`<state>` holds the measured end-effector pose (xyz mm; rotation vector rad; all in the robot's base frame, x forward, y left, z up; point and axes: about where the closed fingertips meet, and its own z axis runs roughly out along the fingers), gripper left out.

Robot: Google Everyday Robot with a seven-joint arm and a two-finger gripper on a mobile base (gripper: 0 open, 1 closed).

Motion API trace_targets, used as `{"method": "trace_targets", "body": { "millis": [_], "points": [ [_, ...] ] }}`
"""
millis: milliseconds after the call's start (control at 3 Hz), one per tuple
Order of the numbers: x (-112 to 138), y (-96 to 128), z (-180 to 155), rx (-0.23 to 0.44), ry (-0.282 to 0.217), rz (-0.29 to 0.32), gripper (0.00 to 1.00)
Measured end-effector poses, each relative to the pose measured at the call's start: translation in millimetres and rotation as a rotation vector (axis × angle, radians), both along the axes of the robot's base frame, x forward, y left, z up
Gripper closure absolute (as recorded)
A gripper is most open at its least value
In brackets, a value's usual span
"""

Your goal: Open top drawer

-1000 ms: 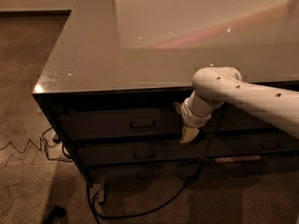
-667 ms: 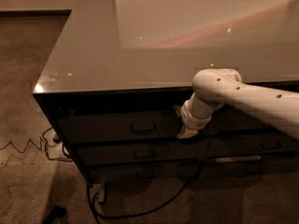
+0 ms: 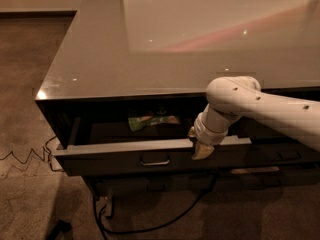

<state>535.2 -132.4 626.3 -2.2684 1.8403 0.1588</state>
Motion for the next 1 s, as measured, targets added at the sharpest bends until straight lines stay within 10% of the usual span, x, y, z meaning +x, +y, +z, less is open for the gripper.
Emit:
{"method": "trace_targets", "body": {
  "millis": [1000],
  "points": [
    [3.2,7.8,6.6,0.003,-0.016,0.030,0.35]
  ]
}}
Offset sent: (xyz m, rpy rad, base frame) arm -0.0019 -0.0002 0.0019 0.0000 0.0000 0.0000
